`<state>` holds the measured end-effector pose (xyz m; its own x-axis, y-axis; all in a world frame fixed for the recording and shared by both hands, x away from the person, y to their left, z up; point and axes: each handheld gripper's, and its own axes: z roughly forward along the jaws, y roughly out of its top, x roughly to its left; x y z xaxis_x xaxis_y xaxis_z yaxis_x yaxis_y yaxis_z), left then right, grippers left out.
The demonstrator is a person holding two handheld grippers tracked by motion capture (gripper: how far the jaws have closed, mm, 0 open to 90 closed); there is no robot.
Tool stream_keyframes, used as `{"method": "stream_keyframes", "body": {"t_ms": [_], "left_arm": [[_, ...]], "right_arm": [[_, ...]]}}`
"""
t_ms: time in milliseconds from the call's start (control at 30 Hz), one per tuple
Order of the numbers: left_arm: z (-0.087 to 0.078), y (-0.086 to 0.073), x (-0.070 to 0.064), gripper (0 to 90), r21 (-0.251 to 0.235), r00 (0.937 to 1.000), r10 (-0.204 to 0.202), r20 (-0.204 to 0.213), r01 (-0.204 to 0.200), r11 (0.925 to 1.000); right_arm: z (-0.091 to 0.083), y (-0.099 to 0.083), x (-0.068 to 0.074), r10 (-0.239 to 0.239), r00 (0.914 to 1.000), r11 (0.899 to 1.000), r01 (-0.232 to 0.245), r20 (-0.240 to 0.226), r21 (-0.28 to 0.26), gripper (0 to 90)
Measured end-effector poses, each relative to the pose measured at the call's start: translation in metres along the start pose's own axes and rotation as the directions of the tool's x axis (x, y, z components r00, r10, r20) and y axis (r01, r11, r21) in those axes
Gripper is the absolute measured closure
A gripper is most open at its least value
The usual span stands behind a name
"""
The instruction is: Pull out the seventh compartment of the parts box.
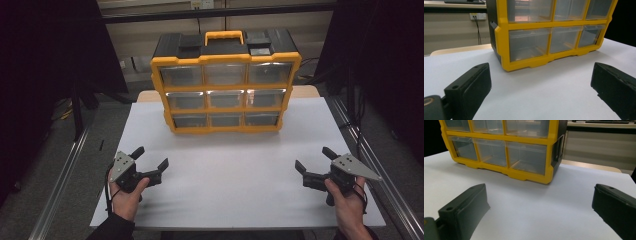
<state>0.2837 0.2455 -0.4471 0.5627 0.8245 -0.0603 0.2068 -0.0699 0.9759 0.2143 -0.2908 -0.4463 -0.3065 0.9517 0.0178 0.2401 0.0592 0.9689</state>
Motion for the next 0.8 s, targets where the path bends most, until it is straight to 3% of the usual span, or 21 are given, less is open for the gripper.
{"method": "stream_keyframes", "body": {"t_ms": [133,233,267,333,367,400,567,800], "left_arm": [[0.000,0.000,0.003,3.0,0.013,1.0000,0.008,-0.003,-0.008,0.9999],[0.000,0.001,0.003,3.0,-0.004,0.9999,-0.014,-0.003,0.014,0.9999],[0.000,0.001,0.005,3.0,0.016,0.9998,0.012,-0.014,-0.012,0.9998],[0.003,0.001,0.003,3.0,-0.006,0.9997,-0.023,-0.008,0.023,0.9997],[0.002,0.001,0.005,3.0,0.016,1.0000,0.007,-0.002,-0.007,0.9998],[0.003,0.000,0.004,3.3,0.012,0.9999,0.000,-0.013,0.000,0.9999],[0.011,-0.001,0.004,3.4,0.026,0.9987,0.039,-0.031,-0.039,0.9989],[0.019,-0.001,0.002,3.3,0.025,0.9988,0.046,-0.018,-0.045,0.9987]], "right_arm": [[0.001,0.000,0.001,0.001,1.0000,1.000,-0.001,-0.003,0.003,0.0],[0.001,0.000,0.001,-0.002,1.0000,1.000,0.002,-0.009,0.003,0.0],[0.001,0.000,0.002,-0.001,0.9999,1.000,0.001,-0.012,0.003,0.0],[0.001,0.000,0.001,0.007,0.9997,1.000,-0.007,-0.021,0.002,0.0],[0.001,0.000,0.001,0.011,0.9997,1.000,-0.011,-0.021,-0.001,0.0],[0.001,0.000,0.001,0.014,0.9996,1.000,-0.014,-0.023,0.000,0.0],[0.002,-0.001,0.001,0.016,0.9994,1.000,-0.016,-0.029,0.006,0.0],[0.004,-0.001,0.001,0.014,0.9992,1.000,-0.014,-0.037,0.011,0.0]]}}
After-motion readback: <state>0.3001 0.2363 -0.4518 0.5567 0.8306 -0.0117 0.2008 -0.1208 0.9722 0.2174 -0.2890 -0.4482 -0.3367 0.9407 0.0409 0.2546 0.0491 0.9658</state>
